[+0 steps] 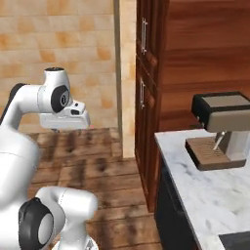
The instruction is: Place the large bottle from the dining counter next to the other large bottle outside the sink, and place the small bottle from the dining counter next to the other small bottle inside the sink.
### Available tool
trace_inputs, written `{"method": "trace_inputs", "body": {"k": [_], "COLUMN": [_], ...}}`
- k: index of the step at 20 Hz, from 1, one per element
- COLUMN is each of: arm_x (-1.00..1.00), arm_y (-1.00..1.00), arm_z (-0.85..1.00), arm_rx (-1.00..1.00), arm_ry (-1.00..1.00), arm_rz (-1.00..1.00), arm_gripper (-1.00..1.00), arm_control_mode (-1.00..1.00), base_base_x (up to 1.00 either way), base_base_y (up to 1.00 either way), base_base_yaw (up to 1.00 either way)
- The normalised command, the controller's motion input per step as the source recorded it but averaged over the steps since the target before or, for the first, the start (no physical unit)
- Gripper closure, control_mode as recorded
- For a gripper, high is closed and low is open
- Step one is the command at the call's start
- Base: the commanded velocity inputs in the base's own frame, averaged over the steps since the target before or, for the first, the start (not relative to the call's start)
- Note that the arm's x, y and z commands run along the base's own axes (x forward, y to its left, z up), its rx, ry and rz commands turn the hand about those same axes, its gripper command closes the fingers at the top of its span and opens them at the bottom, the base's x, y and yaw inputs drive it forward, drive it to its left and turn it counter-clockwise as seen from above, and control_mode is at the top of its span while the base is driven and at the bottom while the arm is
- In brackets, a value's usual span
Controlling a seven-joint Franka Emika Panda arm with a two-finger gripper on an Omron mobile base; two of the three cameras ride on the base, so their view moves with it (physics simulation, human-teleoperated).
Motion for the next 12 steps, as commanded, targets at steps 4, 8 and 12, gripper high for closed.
{"method": "trace_inputs", "body": {"k": [4, 8, 12], "arm_x": [0.00, 0.00, 0.00], "arm_y": [0.00, 0.00, 0.00], "arm_z": [0.00, 0.00, 0.00], "arm_rx": [0.00, 0.00, 0.00], "arm_ry": [0.00, 0.00, 0.00], "arm_rz": [0.00, 0.00, 0.00], "arm_gripper": [-1.00, -1.00, -1.00], "arm_control_mode": [1.00, 1.00, 1.00], "base_base_x": [0.52, 0.86, 1.00], "base_base_y": [0.11, 0.29, 0.37], "base_base_yaw": [0.62, 0.49, 0.20]}}
